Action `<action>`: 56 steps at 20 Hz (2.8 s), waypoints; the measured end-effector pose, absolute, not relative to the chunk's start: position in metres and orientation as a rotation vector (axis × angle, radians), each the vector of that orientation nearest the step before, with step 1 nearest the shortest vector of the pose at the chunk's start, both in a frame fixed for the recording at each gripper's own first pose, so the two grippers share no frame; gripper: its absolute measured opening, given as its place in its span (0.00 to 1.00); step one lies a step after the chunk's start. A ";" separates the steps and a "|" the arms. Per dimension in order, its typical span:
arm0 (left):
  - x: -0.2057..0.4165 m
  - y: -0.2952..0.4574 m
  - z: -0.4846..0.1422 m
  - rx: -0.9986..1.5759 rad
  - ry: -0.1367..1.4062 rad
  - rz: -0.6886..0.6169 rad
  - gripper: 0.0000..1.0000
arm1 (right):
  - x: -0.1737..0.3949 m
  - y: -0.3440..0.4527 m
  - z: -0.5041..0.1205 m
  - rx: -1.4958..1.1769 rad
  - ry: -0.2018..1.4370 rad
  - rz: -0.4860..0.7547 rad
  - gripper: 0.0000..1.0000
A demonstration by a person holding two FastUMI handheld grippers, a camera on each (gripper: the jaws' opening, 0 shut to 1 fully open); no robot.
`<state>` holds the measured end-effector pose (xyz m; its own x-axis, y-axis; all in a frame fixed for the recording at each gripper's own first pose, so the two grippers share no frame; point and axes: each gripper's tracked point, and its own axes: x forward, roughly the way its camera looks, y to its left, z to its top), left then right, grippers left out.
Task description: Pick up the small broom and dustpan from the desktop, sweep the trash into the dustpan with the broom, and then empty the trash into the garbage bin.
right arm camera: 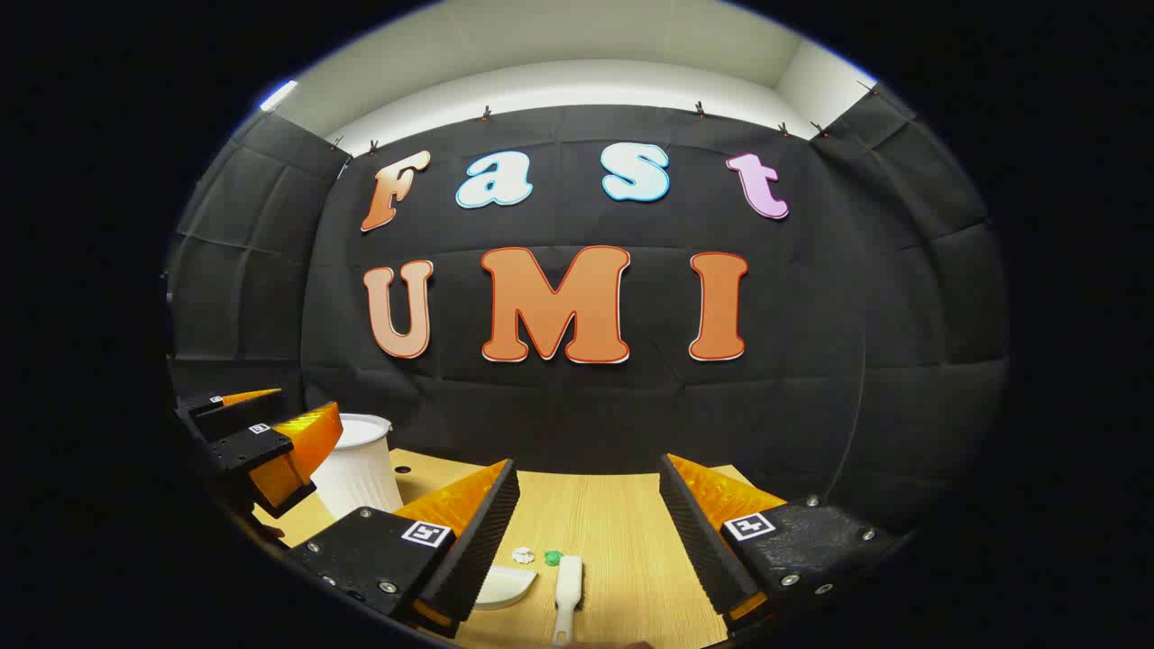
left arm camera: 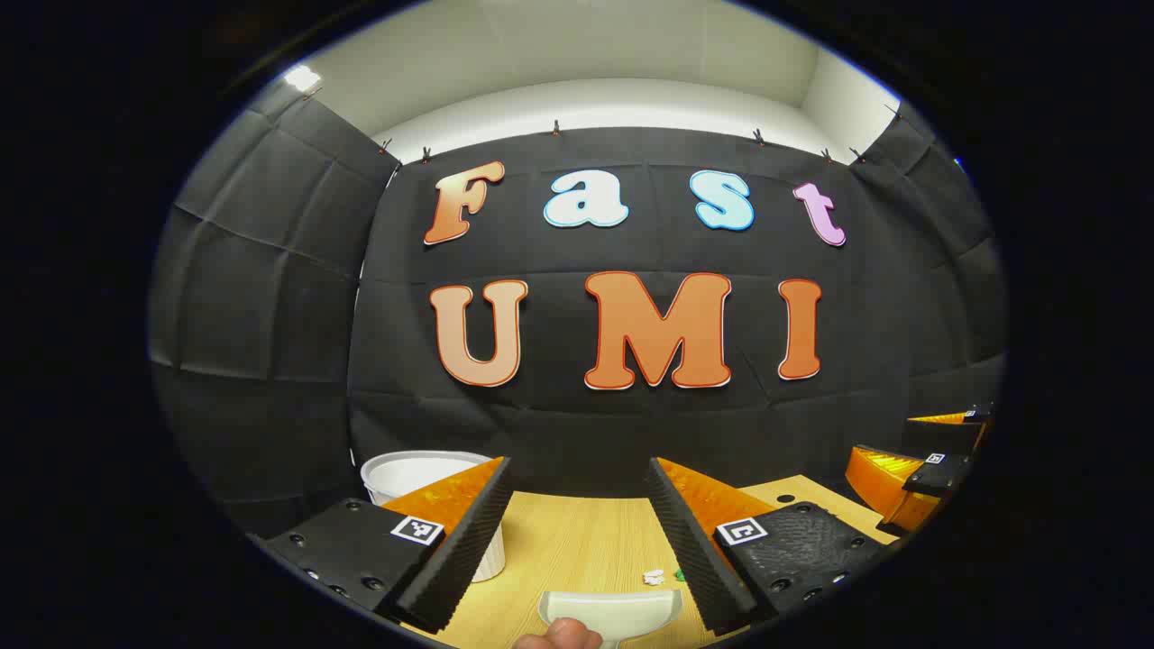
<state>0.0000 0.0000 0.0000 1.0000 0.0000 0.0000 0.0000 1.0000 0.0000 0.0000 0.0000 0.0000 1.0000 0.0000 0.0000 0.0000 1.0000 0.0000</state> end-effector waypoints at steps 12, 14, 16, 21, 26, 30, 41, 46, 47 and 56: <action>0.003 -0.001 -0.007 -0.001 0.022 -0.014 0.94 | 0.003 0.001 -0.007 -0.003 0.022 -0.002 0.94; 0.004 -0.002 -0.011 -0.003 0.032 -0.017 0.94 | 0.004 0.001 -0.008 -0.002 0.028 -0.005 0.94; 0.005 -0.001 -0.011 -0.002 0.031 -0.017 0.94 | 0.005 0.001 -0.008 -0.003 0.027 -0.007 0.94; 0.007 -0.005 -0.016 -0.001 0.044 -0.029 0.94 | 0.006 0.002 -0.011 -0.005 0.034 -0.004 0.94; 0.013 -0.015 -0.046 -0.030 0.137 -0.075 0.94 | 0.013 0.006 -0.030 -0.007 0.092 0.000 0.94; 0.016 -0.013 -0.076 -0.061 0.240 -0.073 0.94 | 0.016 0.008 -0.057 -0.012 0.179 0.007 0.94; 0.025 -0.019 -0.089 -0.046 0.281 -0.050 0.94 | 0.027 0.011 -0.075 -0.025 0.235 0.069 0.94; 0.015 -0.017 -0.080 -0.020 0.240 0.024 0.94 | 0.027 0.002 -0.069 -0.060 0.184 0.112 0.94; 0.013 -0.018 -0.086 -0.013 0.257 0.034 0.94 | 0.027 0.001 -0.076 -0.061 0.198 0.120 0.94; 0.020 -0.034 -0.222 -0.056 0.713 -0.135 0.95 | 0.040 0.012 -0.201 -0.013 0.612 0.077 0.95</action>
